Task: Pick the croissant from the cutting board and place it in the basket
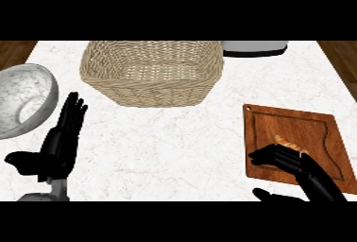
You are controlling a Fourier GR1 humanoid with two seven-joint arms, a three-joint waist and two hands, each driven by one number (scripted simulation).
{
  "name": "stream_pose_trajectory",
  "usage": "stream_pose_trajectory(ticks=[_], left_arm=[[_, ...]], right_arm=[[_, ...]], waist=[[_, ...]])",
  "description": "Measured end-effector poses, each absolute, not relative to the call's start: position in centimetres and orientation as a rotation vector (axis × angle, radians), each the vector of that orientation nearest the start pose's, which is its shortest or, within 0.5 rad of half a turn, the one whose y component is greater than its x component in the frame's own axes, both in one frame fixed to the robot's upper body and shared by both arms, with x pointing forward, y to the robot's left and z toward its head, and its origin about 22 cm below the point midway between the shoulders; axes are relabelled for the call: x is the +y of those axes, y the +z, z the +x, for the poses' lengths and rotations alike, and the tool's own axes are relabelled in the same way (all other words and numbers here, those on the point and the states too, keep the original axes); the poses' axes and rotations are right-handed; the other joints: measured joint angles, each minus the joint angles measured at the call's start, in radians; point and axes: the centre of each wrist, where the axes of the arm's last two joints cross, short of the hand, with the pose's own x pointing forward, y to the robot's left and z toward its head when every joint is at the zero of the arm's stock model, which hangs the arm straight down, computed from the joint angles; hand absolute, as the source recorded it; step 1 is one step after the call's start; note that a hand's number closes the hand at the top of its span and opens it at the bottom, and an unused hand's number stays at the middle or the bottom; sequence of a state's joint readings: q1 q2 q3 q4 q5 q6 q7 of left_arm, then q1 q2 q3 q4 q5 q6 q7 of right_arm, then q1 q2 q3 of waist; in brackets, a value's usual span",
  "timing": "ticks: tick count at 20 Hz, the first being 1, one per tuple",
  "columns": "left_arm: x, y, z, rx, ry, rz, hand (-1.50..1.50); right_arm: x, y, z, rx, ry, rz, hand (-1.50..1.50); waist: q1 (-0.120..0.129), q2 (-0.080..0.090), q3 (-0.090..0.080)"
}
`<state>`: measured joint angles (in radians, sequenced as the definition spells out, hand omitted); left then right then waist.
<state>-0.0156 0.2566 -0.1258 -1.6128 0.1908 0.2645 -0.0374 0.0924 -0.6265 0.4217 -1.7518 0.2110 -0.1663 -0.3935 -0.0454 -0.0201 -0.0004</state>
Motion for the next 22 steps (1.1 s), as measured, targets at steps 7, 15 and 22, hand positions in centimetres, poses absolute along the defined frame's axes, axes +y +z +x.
stream_pose_trajectory(ticks=[7,15,22], left_arm=[[25.5,2.2,23.8,-1.648,0.099,0.167,0.00],[25.5,2.4,23.4,-1.659,0.102,0.174,0.00],[24.8,2.7,23.4,-1.670,0.073,0.136,0.00]], right_arm=[[-28.0,3.2,16.4,-1.892,0.888,-0.803,-1.50],[-31.1,7.9,13.4,-1.526,1.093,-1.223,-1.50],[-27.6,12.0,10.6,-1.220,1.213,-1.206,-1.50]], waist=[[-0.034,-0.001,-0.005],[-0.039,0.003,-0.012],[0.008,0.014,-0.008]])
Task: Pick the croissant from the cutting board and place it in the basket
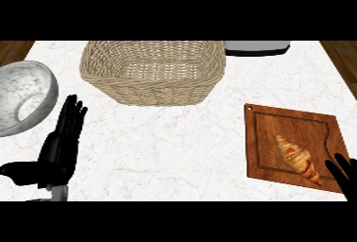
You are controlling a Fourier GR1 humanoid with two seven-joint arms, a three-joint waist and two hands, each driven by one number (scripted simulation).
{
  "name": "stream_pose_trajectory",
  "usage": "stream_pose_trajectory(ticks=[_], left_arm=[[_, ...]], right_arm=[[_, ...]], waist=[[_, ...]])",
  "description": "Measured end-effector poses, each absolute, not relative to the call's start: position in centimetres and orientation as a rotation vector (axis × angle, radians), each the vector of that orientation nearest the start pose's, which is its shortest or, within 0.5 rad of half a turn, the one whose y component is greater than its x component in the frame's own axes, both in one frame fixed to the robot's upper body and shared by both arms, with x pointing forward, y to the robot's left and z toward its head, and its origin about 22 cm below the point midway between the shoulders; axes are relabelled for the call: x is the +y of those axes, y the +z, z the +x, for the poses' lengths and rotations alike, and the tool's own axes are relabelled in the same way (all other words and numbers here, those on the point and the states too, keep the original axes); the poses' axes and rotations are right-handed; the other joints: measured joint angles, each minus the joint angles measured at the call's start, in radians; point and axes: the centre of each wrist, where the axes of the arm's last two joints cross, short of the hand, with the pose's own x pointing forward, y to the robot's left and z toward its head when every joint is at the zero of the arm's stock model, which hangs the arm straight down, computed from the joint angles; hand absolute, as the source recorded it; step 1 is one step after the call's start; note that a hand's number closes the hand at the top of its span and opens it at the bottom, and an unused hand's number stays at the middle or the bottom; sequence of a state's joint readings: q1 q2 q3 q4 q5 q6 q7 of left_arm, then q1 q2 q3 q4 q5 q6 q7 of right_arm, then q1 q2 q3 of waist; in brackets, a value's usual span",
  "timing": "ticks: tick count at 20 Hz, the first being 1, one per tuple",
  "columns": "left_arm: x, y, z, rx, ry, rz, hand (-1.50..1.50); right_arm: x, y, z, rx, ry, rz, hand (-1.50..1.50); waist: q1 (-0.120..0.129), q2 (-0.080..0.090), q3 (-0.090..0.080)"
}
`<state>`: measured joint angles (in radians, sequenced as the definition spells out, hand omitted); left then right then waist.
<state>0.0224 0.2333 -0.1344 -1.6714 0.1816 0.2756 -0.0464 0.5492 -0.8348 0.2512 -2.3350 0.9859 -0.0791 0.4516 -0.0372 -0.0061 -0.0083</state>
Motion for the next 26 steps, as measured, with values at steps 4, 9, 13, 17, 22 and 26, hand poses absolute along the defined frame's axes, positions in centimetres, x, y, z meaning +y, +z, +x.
stream_pose_trajectory(ticks=[4,9,13,17,22,26], left_arm=[[24.2,3.0,23.4,-1.670,0.056,0.115,0.00],[24.5,3.6,24.1,-1.669,0.055,0.100,0.00],[23.6,3.5,24.3,-1.667,0.057,0.097,0.00],[23.9,3.6,24.6,-1.670,0.061,0.100,0.00],[23.3,3.4,23.9,-1.674,0.055,0.092,0.00],[23.7,3.1,24.4,-1.673,0.059,0.091,0.00]], right_arm=[[-25.6,11.9,10.7,-1.099,1.206,-1.169,-1.50],[-24.1,12.2,11.6,-0.986,1.213,-1.217,-1.50],[-23.3,12.0,12.1,-0.949,1.209,-1.260,-1.50],[-23.2,11.6,12.8,-0.970,1.200,-1.289,-1.50],[-23.3,10.0,13.1,-0.996,1.198,-1.279,-1.50],[-24.0,8.6,13.5,-1.020,1.201,-1.268,-1.50]], waist=[[0.023,0.003,0.003],[0.031,0.004,0.006],[0.032,0.004,0.007],[0.033,0.005,0.008],[0.034,0.005,0.008],[0.034,0.005,0.008]])
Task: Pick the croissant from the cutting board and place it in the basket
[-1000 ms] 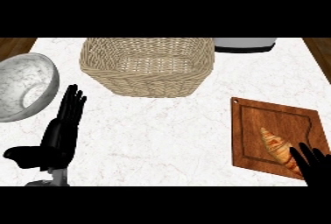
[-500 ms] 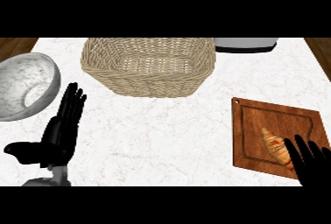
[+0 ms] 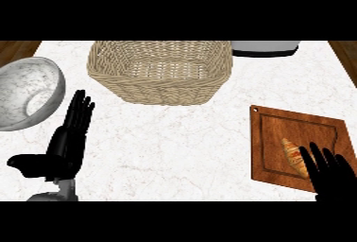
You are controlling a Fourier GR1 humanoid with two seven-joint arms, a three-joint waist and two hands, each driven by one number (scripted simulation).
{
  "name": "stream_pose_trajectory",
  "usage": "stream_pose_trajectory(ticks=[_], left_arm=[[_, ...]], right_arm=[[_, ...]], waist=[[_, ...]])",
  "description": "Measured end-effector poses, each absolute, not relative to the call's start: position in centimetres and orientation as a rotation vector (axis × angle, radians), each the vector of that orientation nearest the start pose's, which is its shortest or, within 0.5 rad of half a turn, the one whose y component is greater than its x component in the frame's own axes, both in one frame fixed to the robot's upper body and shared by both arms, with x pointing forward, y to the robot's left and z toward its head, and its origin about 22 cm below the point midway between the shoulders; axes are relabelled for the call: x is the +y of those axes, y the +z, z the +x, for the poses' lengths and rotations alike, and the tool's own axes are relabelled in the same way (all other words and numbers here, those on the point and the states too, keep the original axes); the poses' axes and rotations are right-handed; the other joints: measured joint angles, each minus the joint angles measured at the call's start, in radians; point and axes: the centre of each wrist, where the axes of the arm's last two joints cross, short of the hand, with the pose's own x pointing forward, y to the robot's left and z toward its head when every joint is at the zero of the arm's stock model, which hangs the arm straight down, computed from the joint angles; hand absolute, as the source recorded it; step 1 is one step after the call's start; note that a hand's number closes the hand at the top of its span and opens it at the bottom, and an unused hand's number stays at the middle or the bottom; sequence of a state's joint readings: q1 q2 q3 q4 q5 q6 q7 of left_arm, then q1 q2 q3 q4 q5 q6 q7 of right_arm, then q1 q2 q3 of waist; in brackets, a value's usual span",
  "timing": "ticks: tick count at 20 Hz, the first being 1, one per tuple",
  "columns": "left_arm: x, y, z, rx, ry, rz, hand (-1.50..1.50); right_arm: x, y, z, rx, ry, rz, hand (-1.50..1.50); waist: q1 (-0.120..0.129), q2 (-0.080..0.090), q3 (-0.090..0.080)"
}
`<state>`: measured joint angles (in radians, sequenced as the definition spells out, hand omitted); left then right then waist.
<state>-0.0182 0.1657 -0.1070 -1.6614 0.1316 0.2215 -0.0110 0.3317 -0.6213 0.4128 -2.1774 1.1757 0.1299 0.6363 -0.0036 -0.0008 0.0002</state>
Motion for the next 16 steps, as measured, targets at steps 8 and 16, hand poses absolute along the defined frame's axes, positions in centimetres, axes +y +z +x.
stream_pose_trajectory(ticks=[8,16], left_arm=[[23.6,3.1,24.4,-1.679,0.062,0.091,0.00],[23.9,3.3,24.8,-1.670,0.051,0.094,0.00]], right_arm=[[-24.2,6.2,14.6,-1.028,1.201,-1.310,-1.50],[-25.3,5.3,16.2,-1.024,1.185,-1.320,-1.50]], waist=[[0.001,0.000,0.000],[0.002,0.000,0.000]])
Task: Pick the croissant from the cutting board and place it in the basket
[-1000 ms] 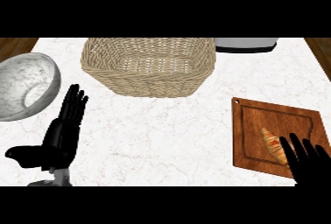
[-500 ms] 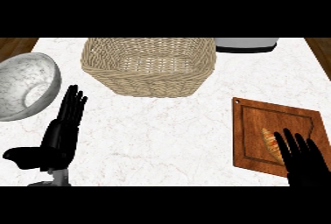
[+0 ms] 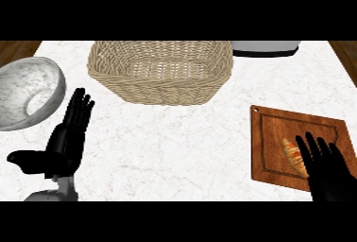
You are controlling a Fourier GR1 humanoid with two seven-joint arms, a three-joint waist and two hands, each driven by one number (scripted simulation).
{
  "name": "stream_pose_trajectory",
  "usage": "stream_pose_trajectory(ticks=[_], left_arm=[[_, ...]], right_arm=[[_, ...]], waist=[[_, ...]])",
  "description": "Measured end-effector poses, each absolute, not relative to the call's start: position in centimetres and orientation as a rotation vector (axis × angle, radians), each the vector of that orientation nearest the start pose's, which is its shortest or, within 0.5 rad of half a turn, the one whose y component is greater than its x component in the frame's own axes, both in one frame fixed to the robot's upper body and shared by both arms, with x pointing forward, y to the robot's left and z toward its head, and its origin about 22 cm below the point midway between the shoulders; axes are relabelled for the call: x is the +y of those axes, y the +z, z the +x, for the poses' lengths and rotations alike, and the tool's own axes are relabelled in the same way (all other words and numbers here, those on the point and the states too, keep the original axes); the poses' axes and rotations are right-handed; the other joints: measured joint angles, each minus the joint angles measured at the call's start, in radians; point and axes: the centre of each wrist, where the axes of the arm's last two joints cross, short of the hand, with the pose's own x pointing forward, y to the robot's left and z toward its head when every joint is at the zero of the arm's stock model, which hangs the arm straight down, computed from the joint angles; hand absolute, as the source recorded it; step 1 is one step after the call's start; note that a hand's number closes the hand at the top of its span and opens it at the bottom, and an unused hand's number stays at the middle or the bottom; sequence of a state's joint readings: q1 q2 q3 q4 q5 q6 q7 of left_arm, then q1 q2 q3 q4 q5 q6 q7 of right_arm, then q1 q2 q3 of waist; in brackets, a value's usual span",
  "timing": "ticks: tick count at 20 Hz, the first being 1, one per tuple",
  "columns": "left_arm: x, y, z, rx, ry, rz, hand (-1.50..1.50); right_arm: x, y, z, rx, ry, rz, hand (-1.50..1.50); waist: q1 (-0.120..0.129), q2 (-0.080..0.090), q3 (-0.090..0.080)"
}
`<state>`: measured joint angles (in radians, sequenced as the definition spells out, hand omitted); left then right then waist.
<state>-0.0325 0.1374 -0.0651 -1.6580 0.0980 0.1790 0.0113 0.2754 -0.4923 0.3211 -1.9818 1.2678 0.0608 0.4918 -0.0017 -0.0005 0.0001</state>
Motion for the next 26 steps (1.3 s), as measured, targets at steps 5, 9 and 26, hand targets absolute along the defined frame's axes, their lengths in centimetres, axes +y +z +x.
stream_pose_trajectory(ticks=[5,9,26], left_arm=[[23.5,2.7,24.4,-1.672,0.055,0.093,0.00],[23.7,3.0,23.5,-1.675,0.055,0.096,0.00],[23.7,3.5,23.9,-1.670,0.055,0.098,0.00]], right_arm=[[-26.1,4.1,16.5,-1.005,1.188,-1.316,-1.50],[-25.9,3.0,17.0,-0.965,1.196,-1.314,-1.50],[-28.2,0.3,18.7,-0.946,1.202,-1.280,-1.50]], waist=[[0.000,0.000,0.000],[0.001,0.000,0.000],[0.001,-0.001,-0.002]])
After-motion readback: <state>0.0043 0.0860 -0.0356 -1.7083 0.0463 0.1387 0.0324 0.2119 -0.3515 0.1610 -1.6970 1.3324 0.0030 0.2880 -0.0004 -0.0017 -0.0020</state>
